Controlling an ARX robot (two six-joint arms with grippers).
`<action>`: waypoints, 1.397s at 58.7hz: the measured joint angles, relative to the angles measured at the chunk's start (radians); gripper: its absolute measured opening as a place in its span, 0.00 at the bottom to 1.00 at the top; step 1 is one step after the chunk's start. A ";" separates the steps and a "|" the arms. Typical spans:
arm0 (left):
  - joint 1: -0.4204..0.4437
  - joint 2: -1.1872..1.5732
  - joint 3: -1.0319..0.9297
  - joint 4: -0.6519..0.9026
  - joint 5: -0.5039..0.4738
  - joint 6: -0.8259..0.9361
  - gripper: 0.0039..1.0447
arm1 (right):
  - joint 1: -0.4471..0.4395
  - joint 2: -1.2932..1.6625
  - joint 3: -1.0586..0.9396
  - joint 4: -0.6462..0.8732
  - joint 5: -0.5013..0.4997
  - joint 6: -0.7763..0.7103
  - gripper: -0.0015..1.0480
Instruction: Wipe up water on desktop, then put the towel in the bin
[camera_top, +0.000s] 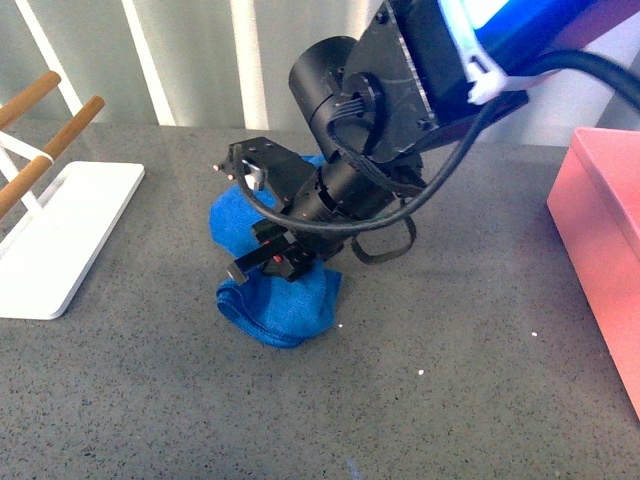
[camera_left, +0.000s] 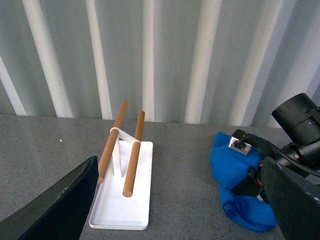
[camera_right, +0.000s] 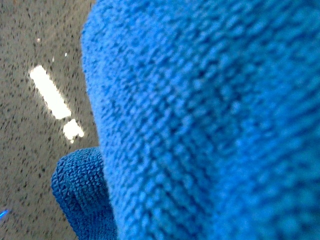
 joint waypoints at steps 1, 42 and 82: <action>0.000 0.000 0.000 0.000 0.000 0.000 0.94 | -0.003 -0.017 -0.026 0.006 0.006 0.008 0.06; 0.000 0.000 0.000 0.000 0.000 0.000 0.94 | -0.108 -0.679 -0.285 0.031 0.348 -0.079 0.06; 0.000 0.000 0.000 0.000 0.000 0.000 0.94 | -0.465 -0.774 -0.268 -0.275 0.724 0.136 0.06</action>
